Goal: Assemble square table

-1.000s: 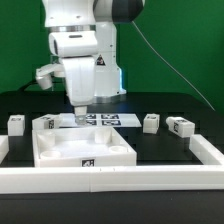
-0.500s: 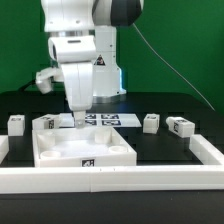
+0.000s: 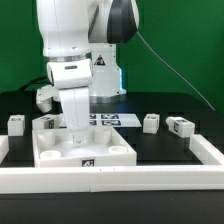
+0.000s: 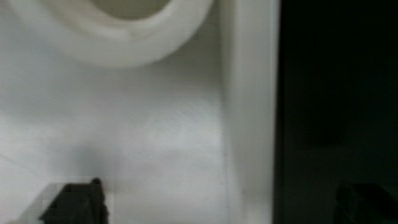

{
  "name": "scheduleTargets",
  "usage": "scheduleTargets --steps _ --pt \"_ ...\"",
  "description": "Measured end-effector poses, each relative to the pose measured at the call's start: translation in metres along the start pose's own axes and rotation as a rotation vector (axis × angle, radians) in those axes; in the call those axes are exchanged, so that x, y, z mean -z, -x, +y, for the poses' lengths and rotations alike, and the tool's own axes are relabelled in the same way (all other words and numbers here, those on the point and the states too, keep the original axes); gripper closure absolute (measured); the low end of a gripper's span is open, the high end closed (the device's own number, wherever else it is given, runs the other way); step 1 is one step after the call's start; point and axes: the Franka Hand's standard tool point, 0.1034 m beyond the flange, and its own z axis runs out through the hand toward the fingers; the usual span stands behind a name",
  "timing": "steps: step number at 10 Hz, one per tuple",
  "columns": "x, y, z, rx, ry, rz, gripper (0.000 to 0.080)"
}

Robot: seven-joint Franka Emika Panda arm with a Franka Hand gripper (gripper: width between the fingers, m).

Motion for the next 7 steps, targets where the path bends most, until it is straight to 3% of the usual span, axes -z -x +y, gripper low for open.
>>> scheduleTargets --steps 1,2,4,5,7 --pt "0.0001 0.0001 0.0001 -0.002 0.0 0.0 0.0259" --pt "-0.0003 0.0001 -0.0001 -0.003 0.0 0.0 0.0259" --pt "-0.0012 0.0 -0.0007 -0.005 -0.002 0.001 0.0634" --pt "-0.0016 -0.0001 -0.0009 -0.005 -0.003 0.001 0.074" --pt "-0.0005 0.0006 0.0014 -0.006 0.007 -0.002 0.074"
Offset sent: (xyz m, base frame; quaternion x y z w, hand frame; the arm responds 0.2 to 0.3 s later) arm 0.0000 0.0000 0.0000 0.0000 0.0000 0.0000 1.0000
